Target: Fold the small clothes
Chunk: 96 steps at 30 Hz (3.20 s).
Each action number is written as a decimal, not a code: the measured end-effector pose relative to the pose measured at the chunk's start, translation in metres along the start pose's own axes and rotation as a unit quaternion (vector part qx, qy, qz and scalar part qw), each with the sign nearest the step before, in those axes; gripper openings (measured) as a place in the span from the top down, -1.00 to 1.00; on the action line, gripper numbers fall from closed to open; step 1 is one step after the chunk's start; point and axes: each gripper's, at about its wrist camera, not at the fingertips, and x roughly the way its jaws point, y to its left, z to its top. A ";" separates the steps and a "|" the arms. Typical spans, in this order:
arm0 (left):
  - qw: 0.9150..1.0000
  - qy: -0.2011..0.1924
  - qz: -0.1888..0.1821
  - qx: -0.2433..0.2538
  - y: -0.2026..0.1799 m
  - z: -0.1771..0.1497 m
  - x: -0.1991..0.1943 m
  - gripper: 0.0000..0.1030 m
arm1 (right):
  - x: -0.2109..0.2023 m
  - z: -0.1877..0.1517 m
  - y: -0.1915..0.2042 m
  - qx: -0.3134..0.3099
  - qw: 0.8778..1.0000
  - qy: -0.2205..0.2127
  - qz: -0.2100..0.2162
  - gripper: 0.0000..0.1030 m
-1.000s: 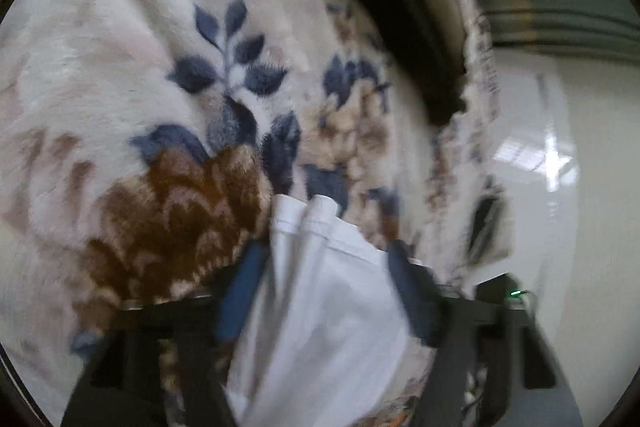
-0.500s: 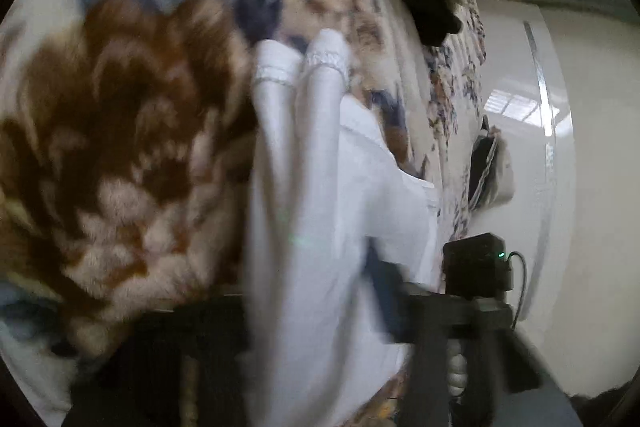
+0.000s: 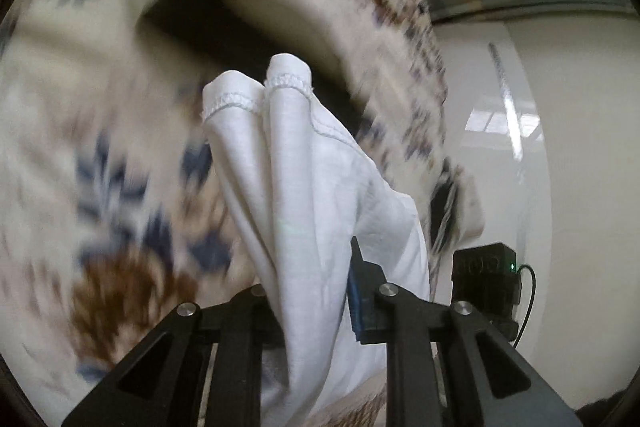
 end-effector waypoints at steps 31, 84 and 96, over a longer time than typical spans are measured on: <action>0.919 -0.164 0.341 0.109 -0.026 0.207 0.021 -1.00 | 0.062 0.239 0.123 -0.146 0.891 -0.125 -0.410 -1.00; 0.860 -0.301 0.339 0.234 -0.337 -0.158 -0.267 -1.00 | -0.305 -0.265 0.461 -0.251 0.774 -0.400 -0.423 -1.00; 0.853 -0.314 0.347 0.231 -0.343 -0.163 -0.273 -1.00 | -0.311 -0.269 0.469 -0.257 0.775 -0.398 -0.418 -1.00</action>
